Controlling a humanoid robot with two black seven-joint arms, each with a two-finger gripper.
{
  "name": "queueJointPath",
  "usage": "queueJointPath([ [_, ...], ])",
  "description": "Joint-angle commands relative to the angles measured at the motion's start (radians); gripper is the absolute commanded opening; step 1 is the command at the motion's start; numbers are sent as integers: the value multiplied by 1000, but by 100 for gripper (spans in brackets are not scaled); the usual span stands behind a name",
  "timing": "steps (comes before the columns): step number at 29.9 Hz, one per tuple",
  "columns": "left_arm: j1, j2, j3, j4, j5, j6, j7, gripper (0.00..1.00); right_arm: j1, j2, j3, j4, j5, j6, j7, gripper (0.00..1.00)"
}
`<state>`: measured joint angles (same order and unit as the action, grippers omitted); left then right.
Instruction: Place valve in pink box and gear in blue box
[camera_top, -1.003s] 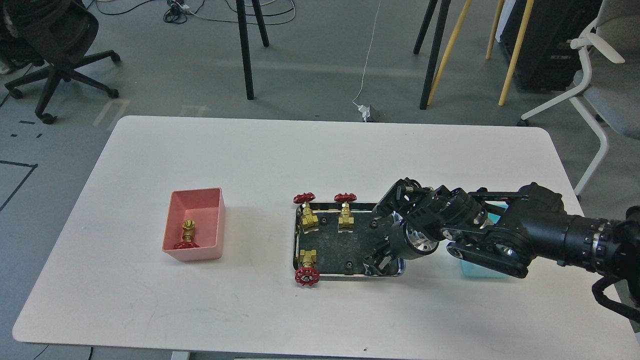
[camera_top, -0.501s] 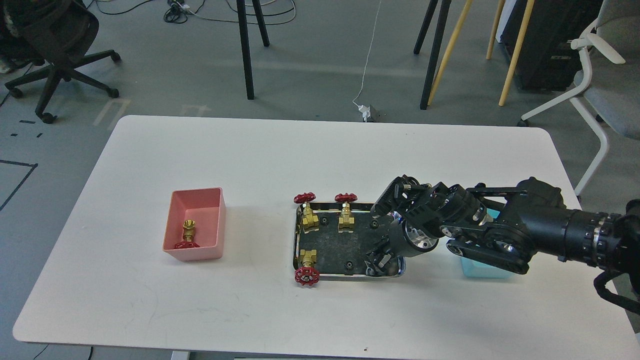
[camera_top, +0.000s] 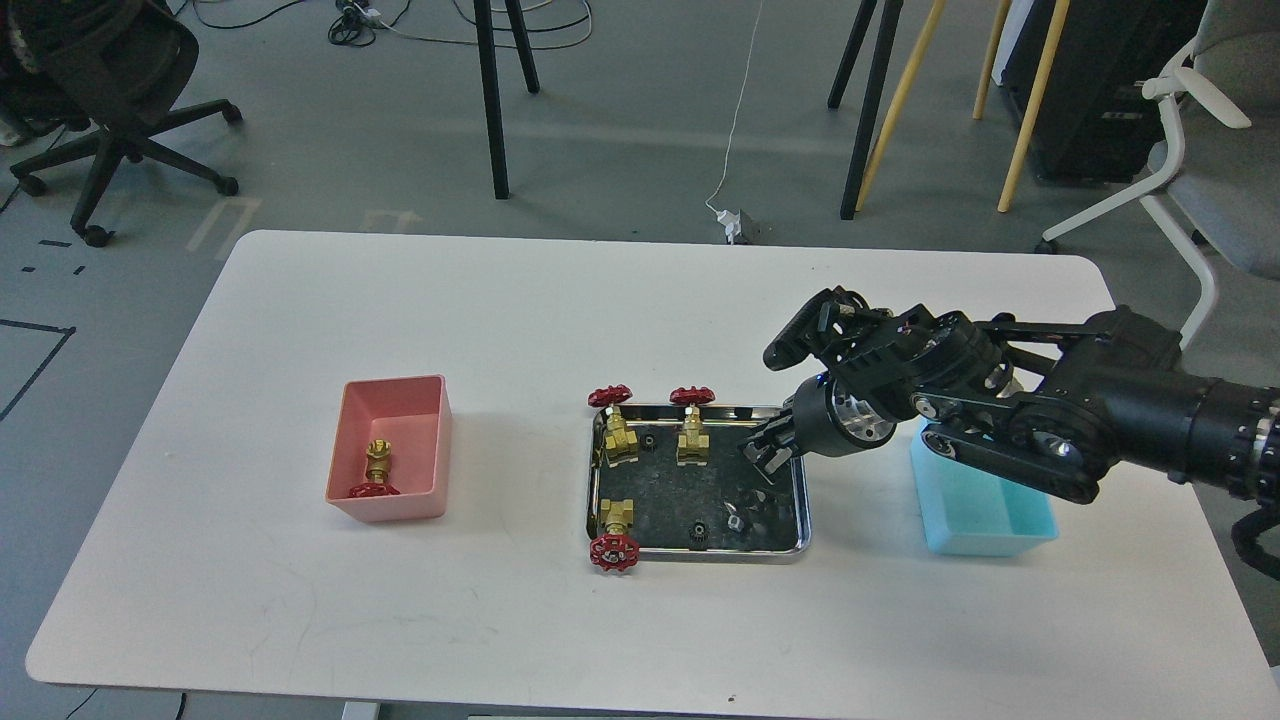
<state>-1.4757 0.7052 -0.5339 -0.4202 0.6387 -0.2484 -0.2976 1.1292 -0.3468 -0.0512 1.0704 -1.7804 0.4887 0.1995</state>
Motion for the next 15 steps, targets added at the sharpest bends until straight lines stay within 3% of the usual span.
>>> queueJointPath([
  [1,0,4,0,0,-1,-2,0,90,1,-136,22,66,25,0,0,15],
  [10,0,-3,0,0,1,0,0,90,-32,-492,45,189,62,0,28,15],
  [15,0,-3,0,0,1,0,0,90,-86,-554,47,183,72,0,34,15],
])
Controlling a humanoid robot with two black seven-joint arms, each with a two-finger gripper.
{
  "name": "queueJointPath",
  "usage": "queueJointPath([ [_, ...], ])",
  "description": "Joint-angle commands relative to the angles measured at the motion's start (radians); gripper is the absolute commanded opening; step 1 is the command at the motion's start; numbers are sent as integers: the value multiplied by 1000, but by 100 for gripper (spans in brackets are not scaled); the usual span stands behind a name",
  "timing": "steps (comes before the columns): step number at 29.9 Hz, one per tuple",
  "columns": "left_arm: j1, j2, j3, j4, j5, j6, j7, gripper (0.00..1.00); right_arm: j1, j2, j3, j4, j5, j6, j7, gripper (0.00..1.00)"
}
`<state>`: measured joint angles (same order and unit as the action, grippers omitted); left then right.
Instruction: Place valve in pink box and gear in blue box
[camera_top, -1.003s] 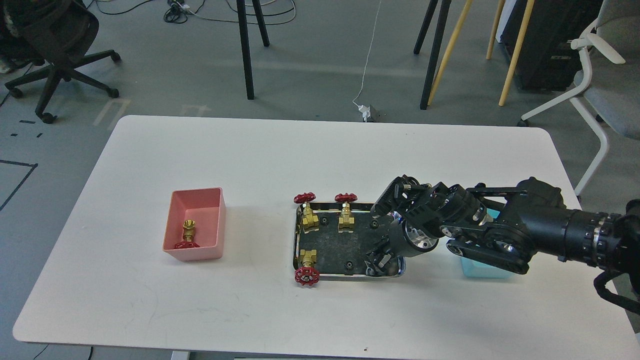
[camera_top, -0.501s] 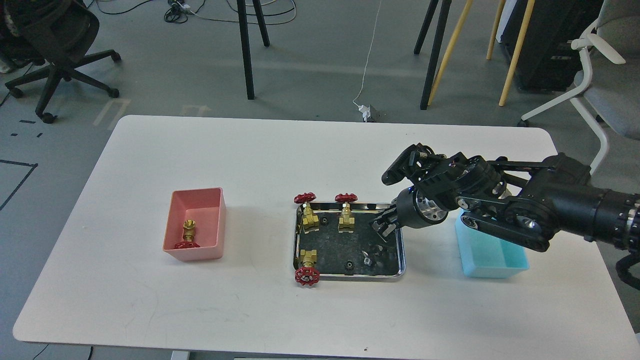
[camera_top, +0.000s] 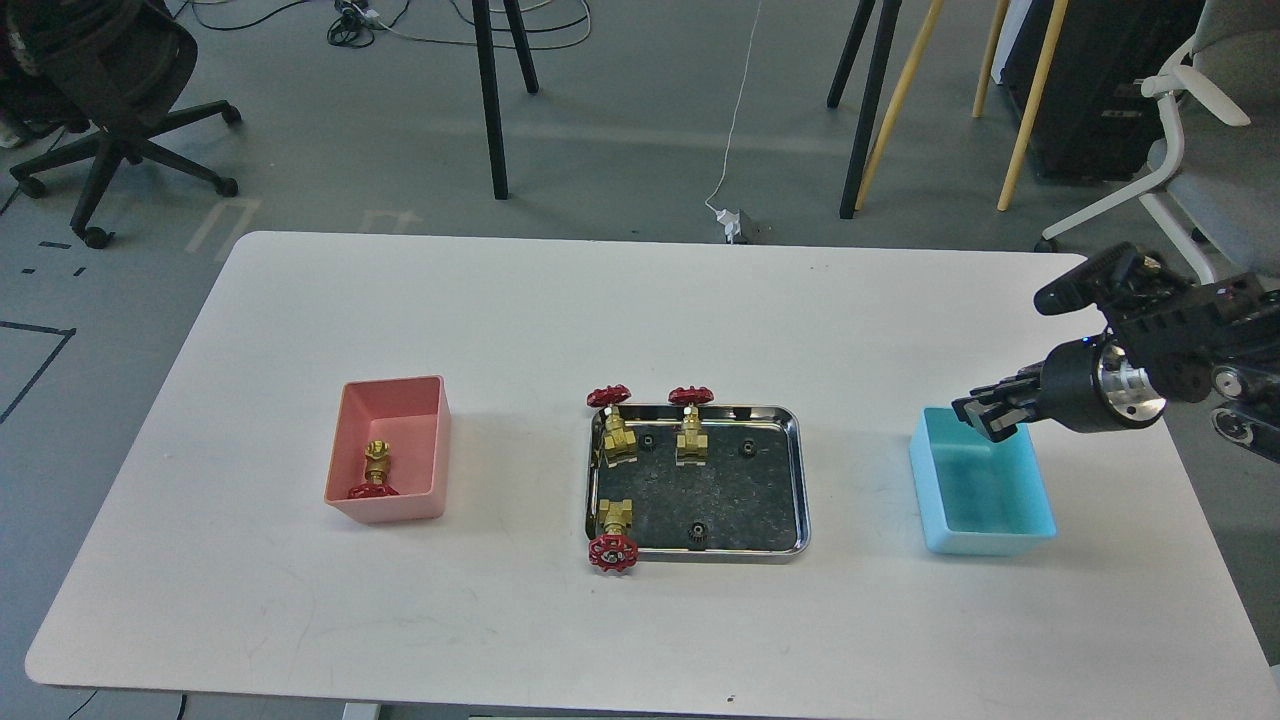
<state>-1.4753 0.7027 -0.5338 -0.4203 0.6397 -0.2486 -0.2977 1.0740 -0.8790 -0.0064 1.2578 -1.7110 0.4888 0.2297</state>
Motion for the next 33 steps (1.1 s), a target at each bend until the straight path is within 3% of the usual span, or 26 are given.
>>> queueJointPath([
  [1,0,0,0,0,0,0,0,90,-43,-21,2,-8,2,0,3,15],
  [6,0,0,0,0,0,0,0,90,-91,0,2,-64,-1,0,2,18],
  [8,0,0,0,0,-2,-1,2,90,-94,27,2,-90,-1,0,-1,26],
  [11,1,-2,1,0,0,0,2,90,-97,49,3,-116,5,0,-6,67],
  [14,1,-2,1,0,0,0,3,90,-97,66,23,-117,42,0,-9,83],
  [23,13,-8,37,-9,9,-15,3,91,-65,109,313,-129,281,0,-38,94],
  [28,15,-107,172,-15,9,-52,-4,91,-59,162,521,-282,444,0,-41,94],
  [33,50,-187,215,-37,9,-90,-31,92,-31,247,758,-457,569,0,-46,94],
])
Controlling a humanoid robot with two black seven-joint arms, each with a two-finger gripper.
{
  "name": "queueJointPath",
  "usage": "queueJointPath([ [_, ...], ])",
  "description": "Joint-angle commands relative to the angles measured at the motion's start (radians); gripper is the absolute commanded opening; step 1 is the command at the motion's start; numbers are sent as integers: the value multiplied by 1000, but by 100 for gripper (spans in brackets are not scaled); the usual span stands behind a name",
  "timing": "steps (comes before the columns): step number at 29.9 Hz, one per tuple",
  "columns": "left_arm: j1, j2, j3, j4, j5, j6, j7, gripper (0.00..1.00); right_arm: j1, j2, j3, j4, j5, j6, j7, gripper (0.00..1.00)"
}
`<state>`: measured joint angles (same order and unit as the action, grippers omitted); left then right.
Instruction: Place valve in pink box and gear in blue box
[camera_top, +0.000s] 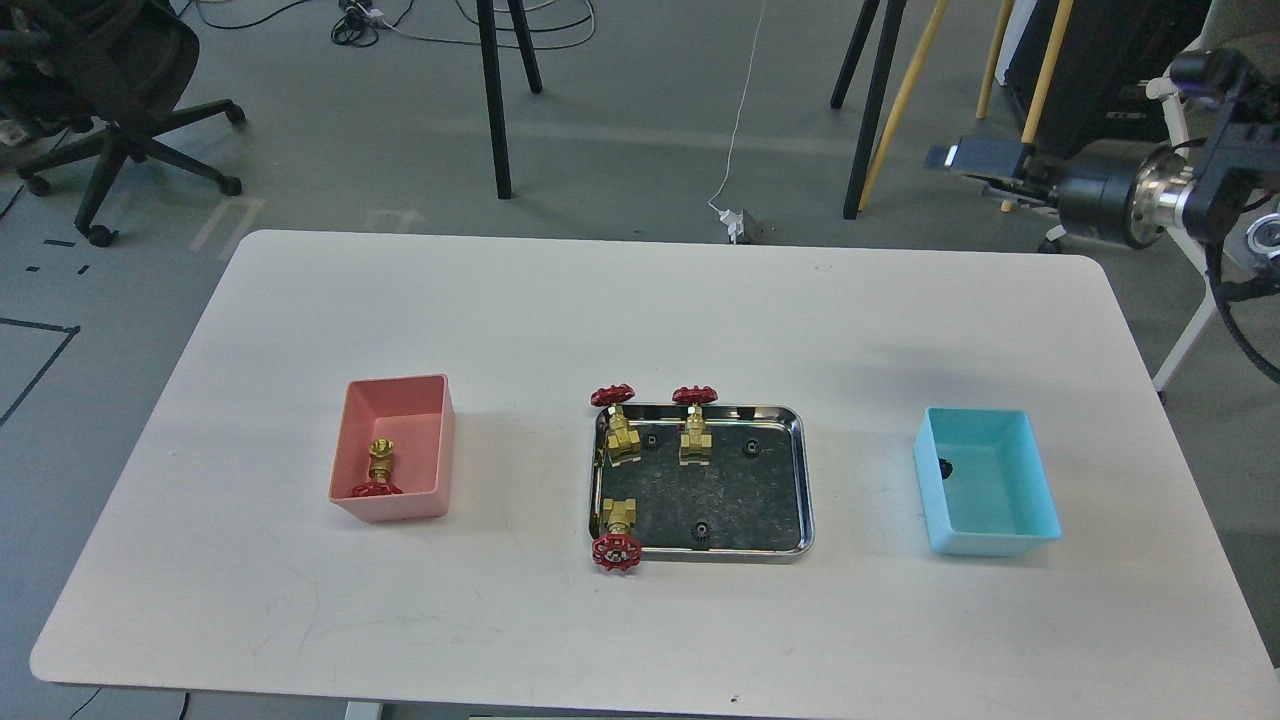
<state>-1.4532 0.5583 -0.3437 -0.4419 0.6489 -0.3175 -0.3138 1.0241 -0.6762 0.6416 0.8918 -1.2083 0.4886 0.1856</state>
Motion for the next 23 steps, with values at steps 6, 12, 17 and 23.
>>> queueJointPath([
  [6,51,-139,35,-80,8,-22,-10,92,112,116,141,-283,312,0,-28,94],
  [12,43,-222,29,-80,29,-17,4,91,136,222,130,-392,634,-191,-185,93],
  [17,39,-239,19,-78,18,-23,38,91,142,306,131,-464,685,-373,-209,93],
  [23,42,-232,19,-77,20,-15,41,93,137,310,133,-366,687,-378,-199,99],
])
